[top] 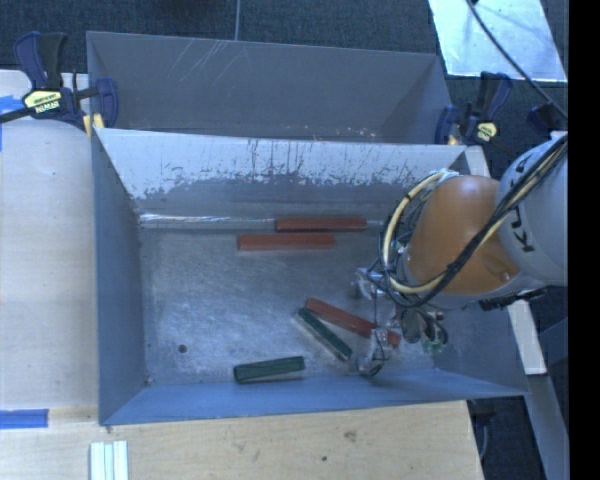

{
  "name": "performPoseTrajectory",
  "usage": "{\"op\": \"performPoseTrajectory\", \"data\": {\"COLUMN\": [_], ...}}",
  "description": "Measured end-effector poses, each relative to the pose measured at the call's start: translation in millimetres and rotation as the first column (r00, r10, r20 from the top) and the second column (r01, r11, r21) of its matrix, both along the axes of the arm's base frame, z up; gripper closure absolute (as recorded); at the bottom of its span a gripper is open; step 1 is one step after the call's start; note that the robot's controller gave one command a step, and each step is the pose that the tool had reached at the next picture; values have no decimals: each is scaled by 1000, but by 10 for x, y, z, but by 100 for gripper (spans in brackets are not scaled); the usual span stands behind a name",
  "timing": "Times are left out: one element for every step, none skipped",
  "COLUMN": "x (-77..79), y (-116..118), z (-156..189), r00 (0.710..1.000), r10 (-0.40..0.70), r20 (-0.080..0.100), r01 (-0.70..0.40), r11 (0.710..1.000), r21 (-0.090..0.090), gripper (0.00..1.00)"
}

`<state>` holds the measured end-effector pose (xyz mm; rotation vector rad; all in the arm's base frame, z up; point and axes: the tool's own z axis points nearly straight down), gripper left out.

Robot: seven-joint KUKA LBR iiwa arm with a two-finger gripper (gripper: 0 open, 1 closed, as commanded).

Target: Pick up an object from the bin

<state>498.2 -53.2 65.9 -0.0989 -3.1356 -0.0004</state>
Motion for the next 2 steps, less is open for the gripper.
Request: {"op": "performPoseTrajectory", "data": {"x": [32,-117], "y": [-4,8], "z": [54,1498], "r00": [1000,997], "r10": [2,77], "r20": [10,15], "r01": [-2,-77], "r11": [1000,997], "r21": [-2,-3], "gripper": [100,100]}}
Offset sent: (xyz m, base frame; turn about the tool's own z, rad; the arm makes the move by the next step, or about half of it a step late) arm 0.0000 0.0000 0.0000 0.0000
